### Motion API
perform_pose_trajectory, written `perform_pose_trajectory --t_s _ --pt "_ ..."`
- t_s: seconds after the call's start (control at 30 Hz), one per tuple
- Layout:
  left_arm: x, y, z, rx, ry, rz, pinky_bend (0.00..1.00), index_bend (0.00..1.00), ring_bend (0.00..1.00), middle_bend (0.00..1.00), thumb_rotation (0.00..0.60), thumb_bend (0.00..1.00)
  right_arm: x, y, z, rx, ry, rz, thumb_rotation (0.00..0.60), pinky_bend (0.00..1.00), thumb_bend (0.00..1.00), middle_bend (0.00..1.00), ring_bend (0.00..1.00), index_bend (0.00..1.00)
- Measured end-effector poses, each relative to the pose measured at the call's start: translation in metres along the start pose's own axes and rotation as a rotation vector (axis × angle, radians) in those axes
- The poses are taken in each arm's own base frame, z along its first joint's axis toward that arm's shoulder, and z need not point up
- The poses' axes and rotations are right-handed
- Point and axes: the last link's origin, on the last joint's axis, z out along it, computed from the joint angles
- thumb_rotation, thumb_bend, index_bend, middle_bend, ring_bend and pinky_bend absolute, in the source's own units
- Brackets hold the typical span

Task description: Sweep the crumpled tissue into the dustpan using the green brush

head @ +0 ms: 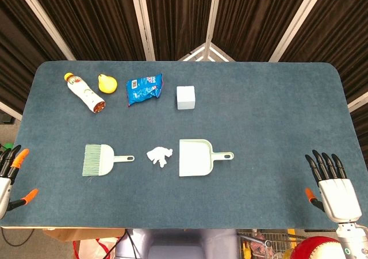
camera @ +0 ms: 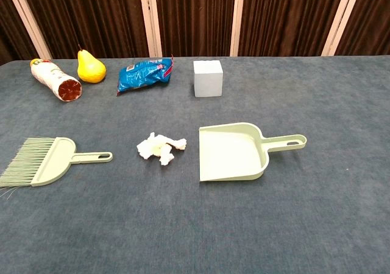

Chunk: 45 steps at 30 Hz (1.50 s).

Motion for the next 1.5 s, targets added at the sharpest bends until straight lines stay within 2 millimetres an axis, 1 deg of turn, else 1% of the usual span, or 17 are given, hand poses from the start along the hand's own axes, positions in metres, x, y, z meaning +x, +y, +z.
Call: perform_pose_trajectory --t_s 0.77,0.9,0.97,1.0,1.03,1.07,1.1,1.13,1.17,1.2,1.23,1.3,1.33,1.43,1.5 --pt "0.000 0.001 0.000 -0.004 -0.004 0.005 0.00 0.00 0.00 0.00 0.600 0.02 0.002 0.000 -0.002 -0.003 -0.002 0.009 0.600 0.00 0.32 0.00 0.00 0.00" --pt "0.000 0.001 -0.001 -0.004 -0.006 0.007 0.00 0.00 0.00 0.00 0.600 0.02 0.003 -0.003 0.003 -0.003 0.000 0.016 0.600 0.00 0.32 0.00 0.00 0.00" --pt "0.000 0.000 -0.001 -0.003 -0.006 0.004 0.00 0.00 0.00 0.00 0.600 0.02 0.005 -0.004 0.007 -0.003 0.008 0.015 0.600 0.03 0.32 0.00 0.00 0.00" --pt "0.000 0.001 -0.001 -0.004 -0.006 0.002 0.00 0.00 0.00 0.00 0.600 0.02 0.007 -0.006 0.011 0.001 0.015 0.019 0.600 0.10 0.32 0.01 0.02 0.00" --pt "0.000 0.001 -0.001 -0.006 -0.006 0.002 0.00 0.00 0.00 0.00 0.600 0.02 0.008 -0.009 0.014 0.003 0.020 0.026 0.600 0.21 0.32 0.05 0.07 0.00" --pt "0.000 0.001 -0.001 -0.007 -0.007 0.002 0.00 0.00 0.00 0.00 0.600 0.02 0.009 -0.010 0.018 0.003 0.021 0.030 0.600 0.31 0.32 0.12 0.15 0.00" --pt "0.000 0.001 -0.001 -0.008 -0.008 0.001 0.00 0.00 0.00 0.00 0.600 0.02 0.010 -0.014 0.021 0.003 0.021 0.034 0.600 0.42 0.32 0.23 0.26 0.00" --pt "0.000 0.001 -0.001 -0.009 -0.010 0.001 0.00 0.00 0.00 0.00 0.600 0.02 0.010 -0.017 0.025 0.005 0.023 0.038 0.600 0.51 0.32 0.34 0.38 0.00" --pt "0.000 0.001 -0.001 -0.009 -0.011 0.001 0.00 0.00 0.00 0.00 0.600 0.02 0.011 -0.020 0.029 0.008 0.025 0.042 0.600 0.57 0.32 0.44 0.48 0.00" --pt "0.000 0.001 -0.001 -0.007 -0.011 0.001 0.00 0.00 0.00 0.00 0.600 0.02 0.011 -0.024 0.035 0.013 0.026 0.046 0.600 0.61 0.32 0.49 0.53 0.00" --pt "0.000 0.000 -0.001 -0.005 -0.010 0.000 0.00 0.00 0.00 0.00 0.600 0.02 0.011 -0.028 0.040 0.017 0.028 0.046 0.600 0.66 0.32 0.57 0.61 0.00" --pt "0.001 0.000 -0.001 -0.002 -0.008 -0.003 0.00 0.00 0.00 0.00 0.600 0.02 0.010 -0.035 0.050 0.028 0.031 0.038 0.600 0.73 0.33 0.67 0.71 0.01" --pt "0.001 0.000 -0.001 -0.001 -0.007 -0.004 0.00 0.00 0.00 0.00 0.600 0.02 0.008 -0.039 0.055 0.032 0.030 0.034 0.600 0.76 0.32 0.72 0.75 0.03" --pt "0.001 0.000 -0.001 -0.003 -0.012 -0.004 0.00 0.00 0.00 0.00 0.600 0.02 0.002 -0.051 0.070 0.037 0.020 0.024 0.600 0.81 0.32 0.78 0.82 0.14" --pt "0.000 0.001 -0.001 -0.007 -0.015 -0.002 0.00 0.00 0.00 0.00 0.600 0.02 -0.003 -0.060 0.080 0.038 0.010 0.017 0.600 0.81 0.33 0.80 0.83 0.19"
